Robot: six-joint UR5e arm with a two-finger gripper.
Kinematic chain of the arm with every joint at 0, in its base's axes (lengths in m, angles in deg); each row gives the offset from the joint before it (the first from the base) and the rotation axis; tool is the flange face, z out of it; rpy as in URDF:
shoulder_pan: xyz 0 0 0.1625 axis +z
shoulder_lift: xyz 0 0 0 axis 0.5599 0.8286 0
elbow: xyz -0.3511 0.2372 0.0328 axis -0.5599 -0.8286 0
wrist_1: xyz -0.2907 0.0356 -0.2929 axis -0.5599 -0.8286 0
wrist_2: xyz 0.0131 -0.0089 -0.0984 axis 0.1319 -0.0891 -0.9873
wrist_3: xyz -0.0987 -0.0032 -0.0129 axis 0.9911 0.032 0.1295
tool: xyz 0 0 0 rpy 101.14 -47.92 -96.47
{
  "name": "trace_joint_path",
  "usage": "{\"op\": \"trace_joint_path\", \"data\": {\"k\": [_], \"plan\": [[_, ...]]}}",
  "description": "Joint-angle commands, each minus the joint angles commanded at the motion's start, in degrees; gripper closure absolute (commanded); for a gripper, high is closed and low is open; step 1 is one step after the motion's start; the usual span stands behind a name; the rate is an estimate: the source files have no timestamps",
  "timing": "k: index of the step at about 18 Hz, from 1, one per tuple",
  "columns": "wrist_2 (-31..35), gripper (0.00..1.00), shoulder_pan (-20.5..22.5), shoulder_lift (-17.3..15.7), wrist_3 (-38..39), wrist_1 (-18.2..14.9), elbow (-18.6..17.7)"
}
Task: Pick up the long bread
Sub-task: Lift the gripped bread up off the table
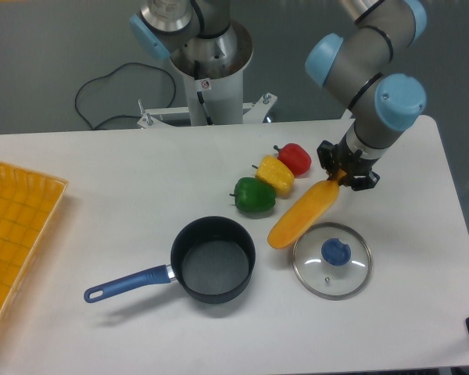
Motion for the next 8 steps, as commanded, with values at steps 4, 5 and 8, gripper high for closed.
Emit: {"op": "trace_joint_path", "data": {"k": [4,5,8], "plan": [[2.5,0.82,-0.4,0.3,-0.4,-0.5,3.1],[2.6,0.82,-0.3,0.4,-0.5,-0.5,3.4],[2.6,0.82,-0.3,0.9,-0.5,-0.3,3.9]]}}
